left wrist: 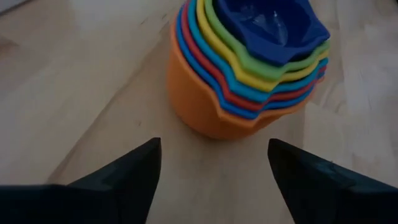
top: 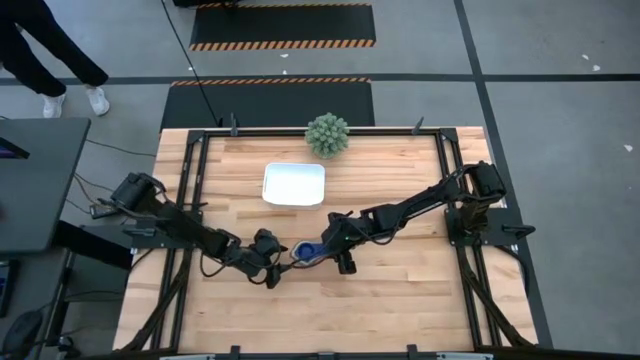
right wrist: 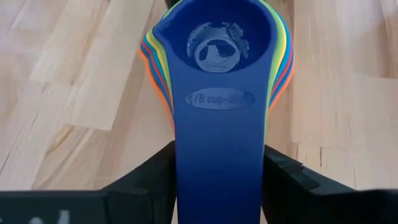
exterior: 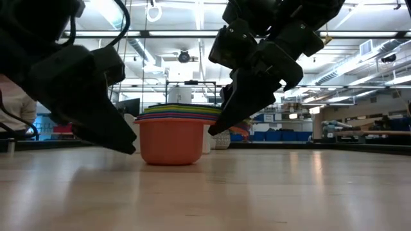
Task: Nest measuring cups in basket
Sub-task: Put the stacked measuring cups into the white bin
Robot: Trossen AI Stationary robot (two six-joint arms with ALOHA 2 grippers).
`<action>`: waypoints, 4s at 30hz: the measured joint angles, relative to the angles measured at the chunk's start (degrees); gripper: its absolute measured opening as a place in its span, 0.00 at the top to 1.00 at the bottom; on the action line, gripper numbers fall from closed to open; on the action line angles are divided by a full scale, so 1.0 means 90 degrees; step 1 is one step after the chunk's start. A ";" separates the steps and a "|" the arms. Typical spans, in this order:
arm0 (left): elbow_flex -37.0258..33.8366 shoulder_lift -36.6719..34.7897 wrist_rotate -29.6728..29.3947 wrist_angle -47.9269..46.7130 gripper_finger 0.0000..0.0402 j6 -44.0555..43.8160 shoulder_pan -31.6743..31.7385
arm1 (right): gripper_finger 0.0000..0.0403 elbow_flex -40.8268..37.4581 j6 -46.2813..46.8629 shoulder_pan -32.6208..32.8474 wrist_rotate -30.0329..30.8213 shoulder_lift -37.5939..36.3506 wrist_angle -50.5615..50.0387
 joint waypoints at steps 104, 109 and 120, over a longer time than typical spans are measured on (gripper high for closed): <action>0.0381 -0.2308 0.2275 -0.2245 0.16 0.3071 0.3234 | 0.53 0.0517 -0.0573 -0.1653 -0.0395 -0.0210 0.0535; 0.0739 -0.2352 0.2376 -0.2861 0.16 0.3489 0.3536 | 0.53 0.0517 -0.0569 -0.1773 -0.0466 -0.0223 0.0571; 0.0903 -0.2547 0.2841 -0.3177 0.16 0.3875 0.4199 | 0.53 0.0540 -0.0500 -0.2043 -0.0512 -0.0236 0.0719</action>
